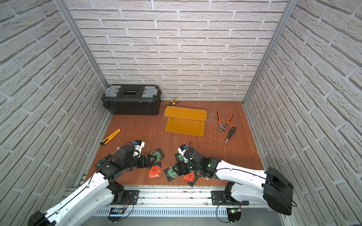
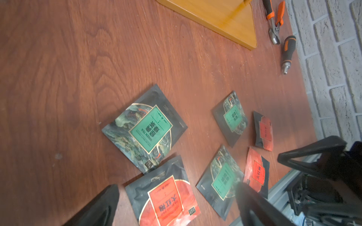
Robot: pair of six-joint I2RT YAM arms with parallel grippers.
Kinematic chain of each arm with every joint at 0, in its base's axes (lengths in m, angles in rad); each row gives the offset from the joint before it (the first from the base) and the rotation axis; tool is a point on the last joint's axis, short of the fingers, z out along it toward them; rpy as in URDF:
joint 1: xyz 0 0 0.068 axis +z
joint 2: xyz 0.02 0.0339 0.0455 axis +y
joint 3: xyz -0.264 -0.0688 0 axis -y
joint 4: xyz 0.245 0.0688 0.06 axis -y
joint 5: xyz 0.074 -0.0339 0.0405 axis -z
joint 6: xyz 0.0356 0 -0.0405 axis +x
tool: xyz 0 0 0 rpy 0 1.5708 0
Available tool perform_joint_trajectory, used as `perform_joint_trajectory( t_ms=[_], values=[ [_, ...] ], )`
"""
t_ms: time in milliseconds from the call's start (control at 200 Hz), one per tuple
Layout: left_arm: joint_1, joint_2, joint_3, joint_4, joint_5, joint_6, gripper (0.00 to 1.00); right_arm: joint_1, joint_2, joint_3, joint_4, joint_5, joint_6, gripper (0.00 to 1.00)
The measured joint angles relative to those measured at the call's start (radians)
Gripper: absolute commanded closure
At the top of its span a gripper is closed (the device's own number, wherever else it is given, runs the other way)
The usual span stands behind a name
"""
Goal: Place the tea bags on the shelf by color
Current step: Pick up the tea bag from the center of the board.
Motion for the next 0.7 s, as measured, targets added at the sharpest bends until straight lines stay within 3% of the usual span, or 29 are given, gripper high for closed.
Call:
perform_joint_trajectory(
  t_ms=[370, 700],
  values=[
    [-0.003, -0.107, -0.084, -0.088, 0.019, -0.097, 0.03, 0.056, 0.335, 0.167, 0.13, -0.009, 0.077, 0.39],
    [-0.006, -0.101, -0.103, -0.127, 0.047, -0.15, 0.11, 0.056, 0.448, 0.23, 0.169, -0.049, 0.116, 0.5]
  ],
)
